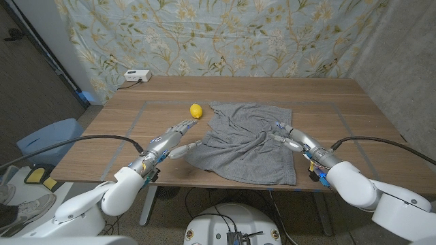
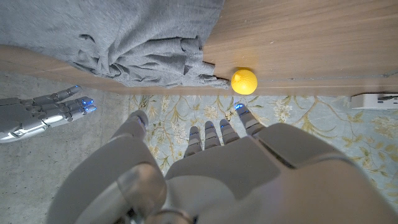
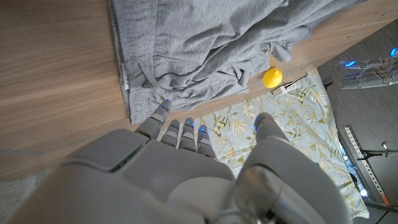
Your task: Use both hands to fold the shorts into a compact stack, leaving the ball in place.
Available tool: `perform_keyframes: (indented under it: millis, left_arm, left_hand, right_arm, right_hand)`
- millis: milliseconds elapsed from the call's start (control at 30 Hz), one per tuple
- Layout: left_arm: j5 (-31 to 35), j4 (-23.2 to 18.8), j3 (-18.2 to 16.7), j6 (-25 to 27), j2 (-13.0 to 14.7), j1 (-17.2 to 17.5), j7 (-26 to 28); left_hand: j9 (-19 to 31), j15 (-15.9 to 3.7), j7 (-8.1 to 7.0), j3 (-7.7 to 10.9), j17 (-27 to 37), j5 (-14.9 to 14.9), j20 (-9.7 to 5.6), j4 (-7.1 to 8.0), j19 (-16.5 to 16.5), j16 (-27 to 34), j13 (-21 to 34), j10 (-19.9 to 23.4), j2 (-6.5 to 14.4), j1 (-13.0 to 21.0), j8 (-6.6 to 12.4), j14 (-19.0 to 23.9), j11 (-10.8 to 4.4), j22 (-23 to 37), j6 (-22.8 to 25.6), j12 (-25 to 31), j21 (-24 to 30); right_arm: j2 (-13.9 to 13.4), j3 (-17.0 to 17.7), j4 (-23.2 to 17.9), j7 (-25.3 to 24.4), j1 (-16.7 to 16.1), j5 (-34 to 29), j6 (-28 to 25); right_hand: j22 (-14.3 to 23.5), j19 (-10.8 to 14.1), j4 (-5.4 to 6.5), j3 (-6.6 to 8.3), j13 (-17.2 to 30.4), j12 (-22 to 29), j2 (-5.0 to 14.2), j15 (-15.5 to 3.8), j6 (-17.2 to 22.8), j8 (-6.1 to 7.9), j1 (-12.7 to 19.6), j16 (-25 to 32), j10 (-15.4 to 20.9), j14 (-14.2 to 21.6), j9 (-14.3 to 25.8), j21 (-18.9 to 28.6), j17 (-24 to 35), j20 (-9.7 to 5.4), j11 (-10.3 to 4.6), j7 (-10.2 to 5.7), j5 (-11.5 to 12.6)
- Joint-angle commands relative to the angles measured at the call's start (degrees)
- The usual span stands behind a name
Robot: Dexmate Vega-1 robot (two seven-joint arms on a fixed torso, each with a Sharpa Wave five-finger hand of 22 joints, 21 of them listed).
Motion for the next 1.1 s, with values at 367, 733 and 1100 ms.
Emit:
perform_keyframes:
  millis: [367, 733, 1100]
  left_arm:
    - [3.31, -0.54, -0.15, 1.20, 1.04, 1.70, -4.12]
    - [8.12, -0.82, 2.47, 4.32, 3.72, -2.02, -7.44]
    - [13.81, -1.18, 6.42, 8.71, 6.30, -6.17, -10.28]
  left_hand:
    - [0.25, -0.71, -0.43, 0.12, 0.00, 0.22, -1.05, -2.49, 3.09, 0.25, 0.12, 1.15, -0.13, 2.60, 0.03, 1.75, -0.84, 0.24, 1.00, 0.14, 0.02]
    - [0.29, -1.38, -0.86, 0.50, 0.00, 0.40, -1.66, -4.30, 4.61, 0.23, 0.11, 1.76, -0.61, 4.68, 0.25, 2.66, -1.75, 0.12, 1.56, 0.17, -0.09]
    - [0.32, -2.24, -1.40, 1.53, 0.00, 0.42, -2.43, -6.04, 6.45, 0.07, 0.11, 2.01, -1.03, 9.12, 0.38, 3.65, -2.76, 0.06, 1.64, 0.06, -0.47]
  right_arm:
    - [-0.26, -5.53, -2.97, -0.34, -2.16, -6.68, -7.59]
    - [-1.02, -9.85, -4.45, -2.15, -1.65, -9.36, -12.30]
    - [-3.56, -17.80, -7.28, -1.10, 2.73, -15.64, -21.83]
  right_hand:
    - [0.25, 0.69, -0.84, 0.72, 0.15, -0.04, 0.28, -0.42, -0.14, -0.19, 1.60, -0.07, 0.47, 0.57, 0.26, 0.19, 0.03, -0.20, -0.05, -0.66, -0.26]
    - [0.22, 1.20, -2.06, 1.50, 0.14, -0.11, 0.11, -1.04, 0.46, 0.03, 3.18, -0.09, 0.90, 1.30, 0.27, 0.22, -0.09, -0.46, -0.53, -1.51, -0.30]
    - [0.18, 2.56, -4.98, 2.94, 0.09, -0.06, -1.21, -1.84, 2.48, 0.65, 7.11, -0.14, 2.12, 2.75, 0.29, 0.36, -0.20, -0.42, -1.46, -2.15, -0.49]
